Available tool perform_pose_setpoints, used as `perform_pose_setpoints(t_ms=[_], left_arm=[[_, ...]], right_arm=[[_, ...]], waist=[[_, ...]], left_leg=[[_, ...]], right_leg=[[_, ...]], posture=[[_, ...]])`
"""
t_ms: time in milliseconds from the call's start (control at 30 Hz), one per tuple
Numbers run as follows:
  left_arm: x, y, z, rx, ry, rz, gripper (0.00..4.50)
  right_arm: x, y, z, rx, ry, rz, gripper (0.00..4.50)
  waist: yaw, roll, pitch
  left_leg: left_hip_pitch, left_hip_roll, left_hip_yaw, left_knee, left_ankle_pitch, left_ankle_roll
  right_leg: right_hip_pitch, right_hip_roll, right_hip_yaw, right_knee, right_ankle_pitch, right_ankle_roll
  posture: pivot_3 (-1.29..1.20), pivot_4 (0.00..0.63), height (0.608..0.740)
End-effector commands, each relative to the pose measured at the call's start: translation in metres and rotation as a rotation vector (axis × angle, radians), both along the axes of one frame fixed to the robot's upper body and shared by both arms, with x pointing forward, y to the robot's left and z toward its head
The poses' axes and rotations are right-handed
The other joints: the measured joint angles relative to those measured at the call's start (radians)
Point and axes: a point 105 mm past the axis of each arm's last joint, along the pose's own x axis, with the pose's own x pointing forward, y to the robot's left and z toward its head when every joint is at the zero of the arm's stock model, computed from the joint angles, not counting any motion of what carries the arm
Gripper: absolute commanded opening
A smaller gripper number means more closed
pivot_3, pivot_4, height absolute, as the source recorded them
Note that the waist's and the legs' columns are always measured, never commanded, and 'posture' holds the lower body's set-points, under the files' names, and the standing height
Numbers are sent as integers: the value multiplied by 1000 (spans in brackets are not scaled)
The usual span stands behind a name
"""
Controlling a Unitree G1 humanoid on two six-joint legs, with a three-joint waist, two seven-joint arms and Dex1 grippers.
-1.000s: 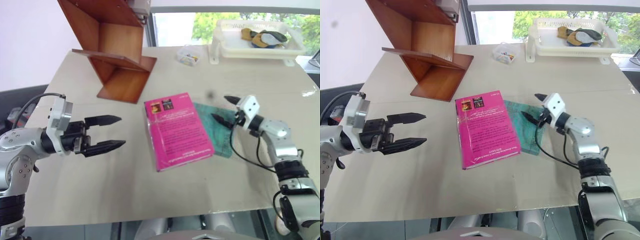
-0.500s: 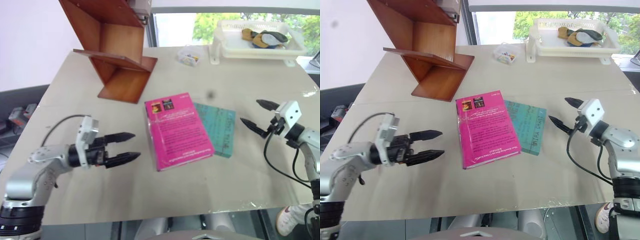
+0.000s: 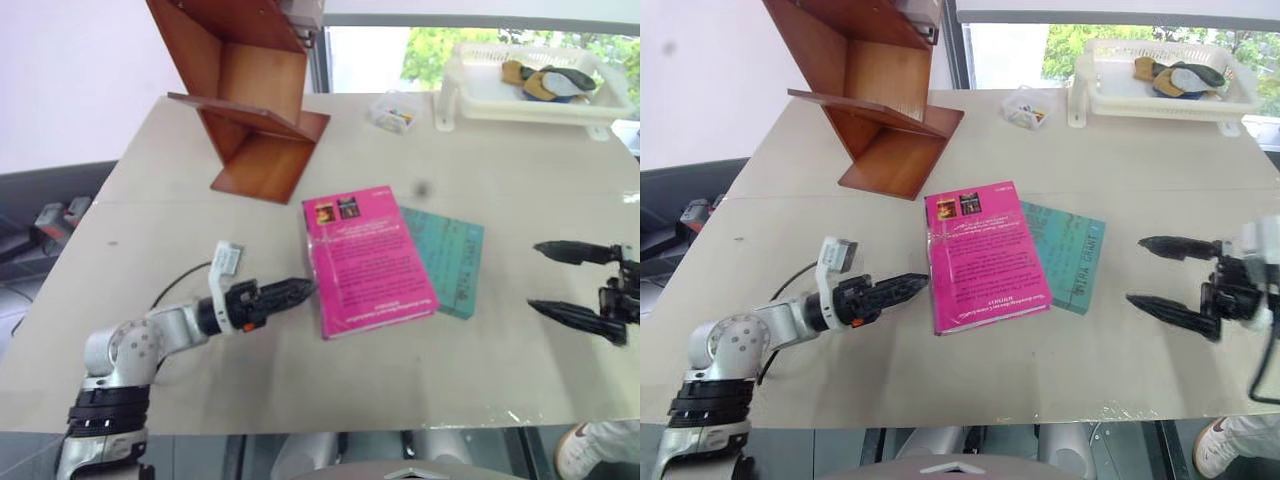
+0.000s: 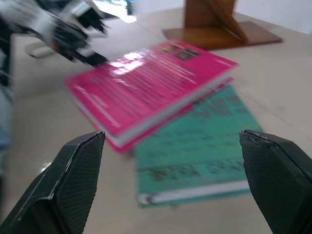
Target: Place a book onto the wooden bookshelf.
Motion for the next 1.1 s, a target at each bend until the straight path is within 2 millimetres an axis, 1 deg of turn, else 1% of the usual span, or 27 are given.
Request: perform_pose_setpoints(t_ms=[33,133,300,433,533,667,700,733,767,800,833,933,967,1100], left_arm=[[-4,-4,2,-46,70,-37,4372],[3,-4,-2,-105,162,-20,4372],[17,-7,-19,-96,281,36,4372],[25,-21,-22,-127,323,40,4372],[26,-33,-22,-133,330,17,4372],[30,-41,-22,-160,353,23,4372],[30,-41,-22,-175,365,20,4147],[29,-41,-21,-183,368,14,3799],[28,-40,-19,-194,365,5,3286],[27,-40,-17,-198,362,0,3101],[27,-39,-14,-210,360,-4,2712],[23,-32,-1,-243,338,-27,1048],[21,-29,3,-252,330,-37,705],[8,-24,25,-317,278,-113,705]], right_arm=[[-18,10,20,-6,-14,76,4500],[-19,12,20,-37,-28,69,4500],[-19,14,18,-49,-35,56,4500],[-19,11,15,-71,-35,37,4500],[-19,9,15,-83,-43,25,4500],[-18,7,15,-95,-53,15,4500],[-18,5,14,-101,-54,8,4500],[-18,4,13,-106,-56,3,4500],[-18,4,12,-108,-57,0,4500],[-18,3,12,-108,-58,-1,4500],[-18,3,12,-109,-59,-2,4500],[-17,2,12,-108,-64,-11,4500],[-16,1,12,-109,-67,-14,4500],[-9,-1,12,-133,-95,-35,4500]], waist=[[0,-1,0],[3,-2,0],[4,-3,1],[5,-3,1],[6,-3,1],[6,-3,1],[6,-3,1],[6,-3,1],[6,-3,1],[5,-3,1],[5,-3,1],[5,-4,1],[5,-4,1],[3,-4,1]], left_leg=[[0,0,0,0,0,0],[0,0,0,0,0,0],[0,-1,0,1,0,0],[0,-1,0,1,0,0],[0,-1,-1,1,0,0],[0,-1,-1,1,0,-1],[0,-1,-1,1,0,-1],[0,-1,-1,1,0,-1],[0,-1,-1,1,0,-1],[0,-1,-1,1,0,-1],[0,-1,-1,1,0,-1],[0,-1,-1,1,0,-1],[0,-1,-1,1,0,-1],[0,-1,-1,1,0,-1]], right_leg=[[0,0,0,0,0,0],[0,0,0,0,0,0],[0,0,-2,0,0,0],[0,-1,-2,0,0,0],[0,-1,-2,0,0,0],[1,-1,-1,0,0,0],[1,-1,-1,0,0,0],[1,-1,-1,0,0,0],[1,-1,-2,0,0,0],[1,-1,-2,0,0,0],[1,-1,-2,0,0,0],[1,-1,-2,0,0,0],[1,-1,-2,0,0,0],[0,-1,-2,0,0,0]], posture=[[0,150,740],[0,150,740],[0,150,740],[0,150,740],[0,150,740],[0,150,740],[0,150,740],[0,150,740],[0,150,740],[0,150,740],[0,150,740],[0,150,740],[0,150,740],[0,150,740]])
